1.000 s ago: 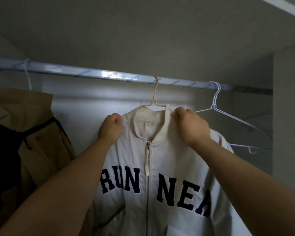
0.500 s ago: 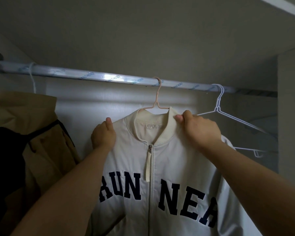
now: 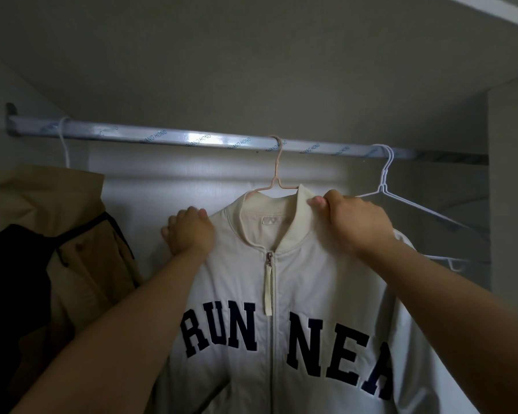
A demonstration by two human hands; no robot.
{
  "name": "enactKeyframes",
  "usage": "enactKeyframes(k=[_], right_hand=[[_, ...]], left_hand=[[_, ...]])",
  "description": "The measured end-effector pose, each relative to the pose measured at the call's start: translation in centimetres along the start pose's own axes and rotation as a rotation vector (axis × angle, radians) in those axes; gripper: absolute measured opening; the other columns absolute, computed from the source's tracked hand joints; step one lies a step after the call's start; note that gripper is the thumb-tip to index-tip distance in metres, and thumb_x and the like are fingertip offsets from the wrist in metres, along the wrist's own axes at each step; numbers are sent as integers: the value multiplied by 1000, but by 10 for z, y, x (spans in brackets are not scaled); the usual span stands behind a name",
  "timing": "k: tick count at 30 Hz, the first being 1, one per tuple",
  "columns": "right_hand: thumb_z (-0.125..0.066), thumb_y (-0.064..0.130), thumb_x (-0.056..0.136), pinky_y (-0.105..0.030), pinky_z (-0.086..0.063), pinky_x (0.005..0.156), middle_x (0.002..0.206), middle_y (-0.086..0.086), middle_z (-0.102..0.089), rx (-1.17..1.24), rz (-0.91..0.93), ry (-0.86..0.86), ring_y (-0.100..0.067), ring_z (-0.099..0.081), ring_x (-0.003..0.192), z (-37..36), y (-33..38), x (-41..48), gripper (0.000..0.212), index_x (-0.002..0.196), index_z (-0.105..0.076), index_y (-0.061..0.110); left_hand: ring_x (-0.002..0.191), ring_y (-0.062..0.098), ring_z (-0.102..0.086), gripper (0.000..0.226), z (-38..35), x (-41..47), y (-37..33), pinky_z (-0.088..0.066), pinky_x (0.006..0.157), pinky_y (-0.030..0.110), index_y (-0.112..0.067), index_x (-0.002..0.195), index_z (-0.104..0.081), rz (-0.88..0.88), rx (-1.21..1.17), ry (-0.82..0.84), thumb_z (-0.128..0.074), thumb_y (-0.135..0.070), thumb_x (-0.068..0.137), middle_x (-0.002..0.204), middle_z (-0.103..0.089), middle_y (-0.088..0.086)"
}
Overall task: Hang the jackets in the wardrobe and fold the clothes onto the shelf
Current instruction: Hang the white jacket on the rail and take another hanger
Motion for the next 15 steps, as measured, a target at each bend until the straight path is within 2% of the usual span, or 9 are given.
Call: enactKeyframes(k=[4,8,11,14,15], right_hand=[[-23,44,105,-38,-39,70,105,-16,-64,101,-17,68,-39,-59,93,15,-3,-9,43,107,-55,16],[-34,33,102,-38,-44,69,99,-18,-66,68,4,129,-39,-60,88,34,5,-23,35,94,-61,12],[-47,30,97,-35,-50,70,93,-15,-68,224,-41,195,-35,-62,88,47,17,-30,32,89,-68,7],[-53,27,93,-28,-37,55,77,-10,-60,344,-90,283,-30,-58,80,53,32,-43,27,76,-60,8],[-52,24,93,-27,-34,55,80,-12,-60,351,-88,301,-32,-59,83,53,39,-49,23,78,-58,8]], left_hand=[[101,36,-57,30,37,-7,-70,-43,88,42,-7,99,-68,-282,-332,-134,-41,-20,102,106,-68,14],[92,29,-59,21,72,-22,-136,-47,83,41,-15,92,-66,-488,-507,-180,-50,-27,99,95,-69,5],[95,29,-64,28,70,-15,-161,-51,84,38,-17,105,-64,-321,-490,36,-50,-40,98,102,-70,5],[105,29,-65,25,66,-3,-161,-49,88,31,-17,117,-67,-208,-433,121,-57,-30,97,114,-70,9],[107,27,-65,23,66,-1,-159,-48,90,28,-16,116,-69,-195,-441,154,-60,-25,96,115,-70,9]])
Point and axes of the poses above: each hand's wrist, its own x-axis towards the middle knuckle, its own z-axis out of the back of the hand, y = z × x, the point moved 4 cm from there along x, towards the middle knuckle
